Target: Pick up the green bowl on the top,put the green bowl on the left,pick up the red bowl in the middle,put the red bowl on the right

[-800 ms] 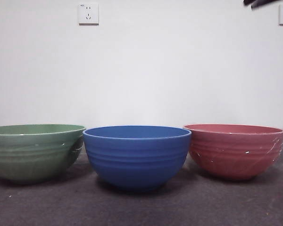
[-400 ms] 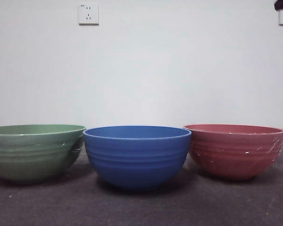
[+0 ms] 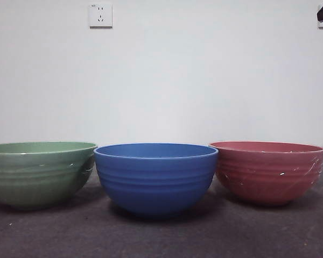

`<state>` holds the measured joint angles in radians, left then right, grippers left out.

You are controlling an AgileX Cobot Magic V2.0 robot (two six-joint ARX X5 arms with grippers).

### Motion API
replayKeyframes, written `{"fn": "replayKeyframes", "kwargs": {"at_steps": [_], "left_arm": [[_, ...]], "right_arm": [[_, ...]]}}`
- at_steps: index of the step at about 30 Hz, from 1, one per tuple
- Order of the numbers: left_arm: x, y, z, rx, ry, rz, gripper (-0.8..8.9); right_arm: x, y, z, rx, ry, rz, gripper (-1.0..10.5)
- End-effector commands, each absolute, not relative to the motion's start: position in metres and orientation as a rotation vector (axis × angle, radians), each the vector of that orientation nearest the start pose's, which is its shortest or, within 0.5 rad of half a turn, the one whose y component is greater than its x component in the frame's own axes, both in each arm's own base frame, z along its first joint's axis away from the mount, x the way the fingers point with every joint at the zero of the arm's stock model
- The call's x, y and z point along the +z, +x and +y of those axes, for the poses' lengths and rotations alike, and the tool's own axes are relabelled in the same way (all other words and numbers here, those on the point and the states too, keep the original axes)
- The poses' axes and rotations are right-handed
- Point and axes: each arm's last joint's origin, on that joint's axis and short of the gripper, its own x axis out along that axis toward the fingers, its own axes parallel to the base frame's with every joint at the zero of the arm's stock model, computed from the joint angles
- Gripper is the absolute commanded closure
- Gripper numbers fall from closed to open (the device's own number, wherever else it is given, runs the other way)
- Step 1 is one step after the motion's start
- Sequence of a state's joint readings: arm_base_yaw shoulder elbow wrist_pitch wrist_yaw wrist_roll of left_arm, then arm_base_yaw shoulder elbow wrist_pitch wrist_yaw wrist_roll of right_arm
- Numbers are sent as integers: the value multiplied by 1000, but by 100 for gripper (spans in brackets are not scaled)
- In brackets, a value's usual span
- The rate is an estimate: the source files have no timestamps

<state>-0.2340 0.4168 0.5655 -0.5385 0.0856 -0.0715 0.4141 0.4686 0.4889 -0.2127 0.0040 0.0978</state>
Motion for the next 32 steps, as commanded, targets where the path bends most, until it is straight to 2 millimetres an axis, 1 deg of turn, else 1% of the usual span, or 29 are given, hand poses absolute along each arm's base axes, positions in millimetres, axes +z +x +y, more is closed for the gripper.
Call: {"fn": "replayKeyframes", "kwargs": {"at_steps": [1, 11, 14, 15, 17, 18, 20, 22, 24, 27, 29, 32], "left_arm": [[266, 97, -26, -299, -44, 435, 817], [263, 96, -26, -299, -40, 473, 817], [266, 74, -18, -256, -14, 389, 817], [266, 67, -15, -235, -28, 330, 817], [262, 62, -9, -175, -44, 176, 817], [255, 63, -8, -145, -48, 113, 817], [234, 69, -5, -96, -51, 62, 817], [208, 79, -3, -64, -52, 74, 817], [190, 86, -2, -53, -53, 95, 817], [168, 93, -1, -45, -54, 123, 817], [157, 95, -1, -43, -56, 149, 817], [147, 96, -1, -45, -61, 188, 817]], "right_arm": [[267, 113, 49, 394, 65, 221, 962], [266, 113, 50, 394, 63, 231, 962], [266, 113, 50, 394, 62, 235, 962], [265, 113, 49, 392, 61, 240, 962], [265, 113, 49, 392, 59, 247, 962], [265, 113, 49, 393, 59, 247, 962], [265, 113, 49, 393, 59, 248, 962], [265, 113, 49, 392, 59, 248, 962], [264, 113, 49, 392, 59, 250, 962], [264, 113, 49, 393, 59, 250, 962], [264, 113, 49, 392, 59, 250, 962], [264, 113, 49, 393, 59, 250, 962]]}}
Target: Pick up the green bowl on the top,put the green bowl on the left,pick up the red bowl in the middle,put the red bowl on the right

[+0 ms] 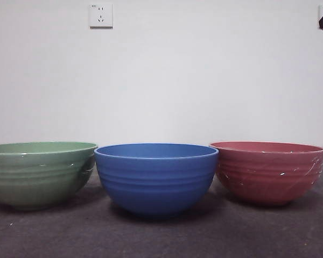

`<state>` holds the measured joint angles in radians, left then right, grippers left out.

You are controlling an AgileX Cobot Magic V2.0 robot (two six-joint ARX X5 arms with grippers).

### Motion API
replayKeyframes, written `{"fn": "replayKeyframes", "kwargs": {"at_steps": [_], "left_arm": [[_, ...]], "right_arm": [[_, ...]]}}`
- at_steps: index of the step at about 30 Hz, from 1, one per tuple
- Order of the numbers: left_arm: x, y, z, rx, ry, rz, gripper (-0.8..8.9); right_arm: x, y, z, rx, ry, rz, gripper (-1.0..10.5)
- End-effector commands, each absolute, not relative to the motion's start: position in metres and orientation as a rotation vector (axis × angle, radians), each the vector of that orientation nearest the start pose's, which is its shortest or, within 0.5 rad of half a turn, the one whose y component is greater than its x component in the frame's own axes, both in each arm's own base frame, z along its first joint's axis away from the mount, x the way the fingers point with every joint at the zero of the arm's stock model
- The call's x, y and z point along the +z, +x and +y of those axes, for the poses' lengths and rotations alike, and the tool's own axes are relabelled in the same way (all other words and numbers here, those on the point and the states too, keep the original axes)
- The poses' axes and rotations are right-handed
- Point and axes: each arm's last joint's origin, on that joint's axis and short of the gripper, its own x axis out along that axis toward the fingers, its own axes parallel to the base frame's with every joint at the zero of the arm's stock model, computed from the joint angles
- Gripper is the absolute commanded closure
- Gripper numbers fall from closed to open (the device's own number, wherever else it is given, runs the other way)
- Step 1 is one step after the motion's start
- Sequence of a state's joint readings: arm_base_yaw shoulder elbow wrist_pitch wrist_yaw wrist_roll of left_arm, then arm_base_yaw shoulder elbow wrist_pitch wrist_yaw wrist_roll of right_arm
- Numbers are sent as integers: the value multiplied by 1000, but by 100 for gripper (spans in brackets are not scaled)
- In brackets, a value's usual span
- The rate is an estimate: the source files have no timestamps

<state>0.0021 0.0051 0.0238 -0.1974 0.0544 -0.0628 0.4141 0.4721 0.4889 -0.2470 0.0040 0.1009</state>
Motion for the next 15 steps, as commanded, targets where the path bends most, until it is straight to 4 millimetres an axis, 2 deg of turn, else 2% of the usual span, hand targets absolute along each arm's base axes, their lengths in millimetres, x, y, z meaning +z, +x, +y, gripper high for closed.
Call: {"fn": "replayKeyframes", "kwargs": {"at_steps": [1, 15], "left_arm": [[148, 96, -1, -45, -64, 184, 817], [147, 96, -1, -43, -64, 186, 817]], "right_arm": [[264, 113, 49, 392, 59, 250, 962], [264, 113, 49, 392, 58, 254, 962]]}}
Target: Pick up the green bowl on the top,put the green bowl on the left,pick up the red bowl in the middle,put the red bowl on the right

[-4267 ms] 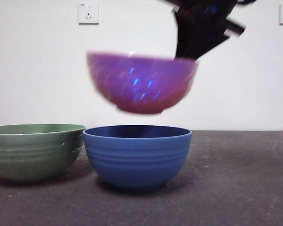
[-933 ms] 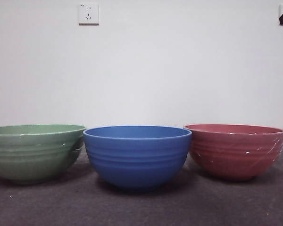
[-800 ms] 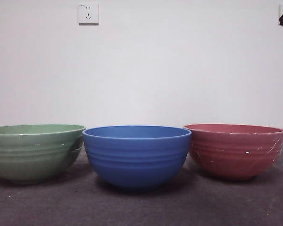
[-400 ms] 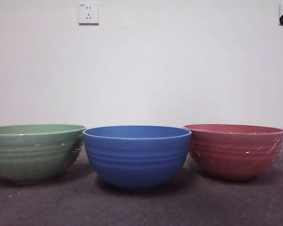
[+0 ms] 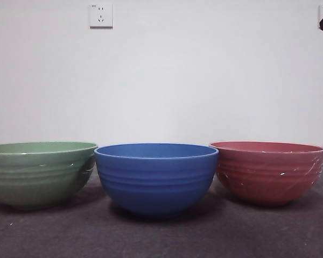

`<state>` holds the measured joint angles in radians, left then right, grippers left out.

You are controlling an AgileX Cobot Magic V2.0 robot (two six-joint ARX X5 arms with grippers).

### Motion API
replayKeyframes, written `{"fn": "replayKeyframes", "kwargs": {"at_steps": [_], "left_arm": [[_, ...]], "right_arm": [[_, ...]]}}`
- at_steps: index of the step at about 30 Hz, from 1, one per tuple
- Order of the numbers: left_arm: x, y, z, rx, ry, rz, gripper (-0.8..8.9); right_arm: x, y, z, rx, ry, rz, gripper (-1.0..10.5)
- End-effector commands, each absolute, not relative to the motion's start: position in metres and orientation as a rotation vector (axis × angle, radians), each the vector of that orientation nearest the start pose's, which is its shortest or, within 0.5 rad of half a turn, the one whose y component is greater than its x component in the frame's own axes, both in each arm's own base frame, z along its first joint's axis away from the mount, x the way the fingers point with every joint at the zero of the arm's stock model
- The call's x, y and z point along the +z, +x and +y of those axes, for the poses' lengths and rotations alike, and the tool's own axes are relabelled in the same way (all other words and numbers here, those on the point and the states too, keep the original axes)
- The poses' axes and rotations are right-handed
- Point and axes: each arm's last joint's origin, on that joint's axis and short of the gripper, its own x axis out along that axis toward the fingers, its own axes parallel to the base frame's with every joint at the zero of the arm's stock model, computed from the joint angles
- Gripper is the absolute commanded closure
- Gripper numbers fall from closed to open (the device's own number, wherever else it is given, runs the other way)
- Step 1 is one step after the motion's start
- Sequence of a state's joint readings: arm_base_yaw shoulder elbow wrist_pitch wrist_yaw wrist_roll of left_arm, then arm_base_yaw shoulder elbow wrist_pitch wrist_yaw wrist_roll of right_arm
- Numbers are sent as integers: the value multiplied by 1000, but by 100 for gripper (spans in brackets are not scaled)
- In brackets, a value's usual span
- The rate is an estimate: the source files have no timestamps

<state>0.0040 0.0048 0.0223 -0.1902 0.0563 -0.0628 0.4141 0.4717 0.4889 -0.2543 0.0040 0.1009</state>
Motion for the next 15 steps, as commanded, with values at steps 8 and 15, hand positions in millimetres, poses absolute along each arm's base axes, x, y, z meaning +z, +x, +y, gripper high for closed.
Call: {"fn": "replayKeyframes", "kwargs": {"at_steps": [8, 15], "left_arm": [[147, 96, -1, -43, -64, 186, 817], [147, 96, -1, -43, -64, 186, 817]], "right_arm": [[264, 113, 49, 392, 58, 254, 962], [267, 103, 43, 359, -4, 211, 962]]}}
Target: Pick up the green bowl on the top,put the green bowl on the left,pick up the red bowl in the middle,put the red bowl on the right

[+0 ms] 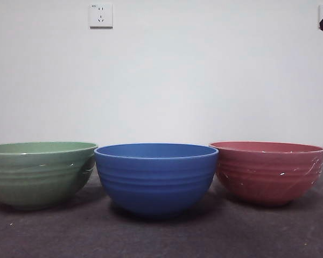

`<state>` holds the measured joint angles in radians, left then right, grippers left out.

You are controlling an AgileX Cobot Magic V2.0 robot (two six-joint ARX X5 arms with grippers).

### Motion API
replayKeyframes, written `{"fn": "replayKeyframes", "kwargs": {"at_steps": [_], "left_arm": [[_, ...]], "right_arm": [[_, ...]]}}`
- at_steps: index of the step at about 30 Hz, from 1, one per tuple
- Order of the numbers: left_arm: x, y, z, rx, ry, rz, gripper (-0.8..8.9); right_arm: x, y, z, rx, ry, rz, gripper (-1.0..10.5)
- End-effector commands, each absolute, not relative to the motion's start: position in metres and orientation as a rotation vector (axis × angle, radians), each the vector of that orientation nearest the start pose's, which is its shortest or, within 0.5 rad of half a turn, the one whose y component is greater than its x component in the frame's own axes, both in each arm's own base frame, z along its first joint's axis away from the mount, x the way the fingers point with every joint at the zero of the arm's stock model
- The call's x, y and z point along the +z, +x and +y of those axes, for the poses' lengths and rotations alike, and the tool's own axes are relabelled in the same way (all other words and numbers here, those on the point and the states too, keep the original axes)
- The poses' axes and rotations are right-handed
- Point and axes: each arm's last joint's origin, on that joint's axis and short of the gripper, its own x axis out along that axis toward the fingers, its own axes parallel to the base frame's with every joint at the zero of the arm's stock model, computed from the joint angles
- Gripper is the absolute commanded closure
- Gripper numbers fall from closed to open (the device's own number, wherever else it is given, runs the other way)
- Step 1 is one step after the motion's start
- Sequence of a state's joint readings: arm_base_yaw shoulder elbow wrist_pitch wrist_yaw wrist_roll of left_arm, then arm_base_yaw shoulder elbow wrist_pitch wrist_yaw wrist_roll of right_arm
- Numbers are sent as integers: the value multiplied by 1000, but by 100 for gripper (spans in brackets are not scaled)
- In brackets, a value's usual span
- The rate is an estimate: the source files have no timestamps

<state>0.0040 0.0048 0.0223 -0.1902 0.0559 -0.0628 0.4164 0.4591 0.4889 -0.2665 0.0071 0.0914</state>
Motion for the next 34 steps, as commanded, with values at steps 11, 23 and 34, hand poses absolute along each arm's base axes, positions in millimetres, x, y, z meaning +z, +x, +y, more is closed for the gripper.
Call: {"fn": "replayKeyframes", "kwargs": {"at_steps": [11, 23, 34], "left_arm": [[147, 96, -1, -41, -64, 186, 817], [147, 96, -1, -41, -64, 186, 817], [147, 96, -1, -41, -64, 186, 817]], "right_arm": [[195, 92, 14, 245, 11, 200, 962], [150, 95, 13, 243, 6, 159, 962], [149, 96, 13, 243, 10, 174, 962]]}}
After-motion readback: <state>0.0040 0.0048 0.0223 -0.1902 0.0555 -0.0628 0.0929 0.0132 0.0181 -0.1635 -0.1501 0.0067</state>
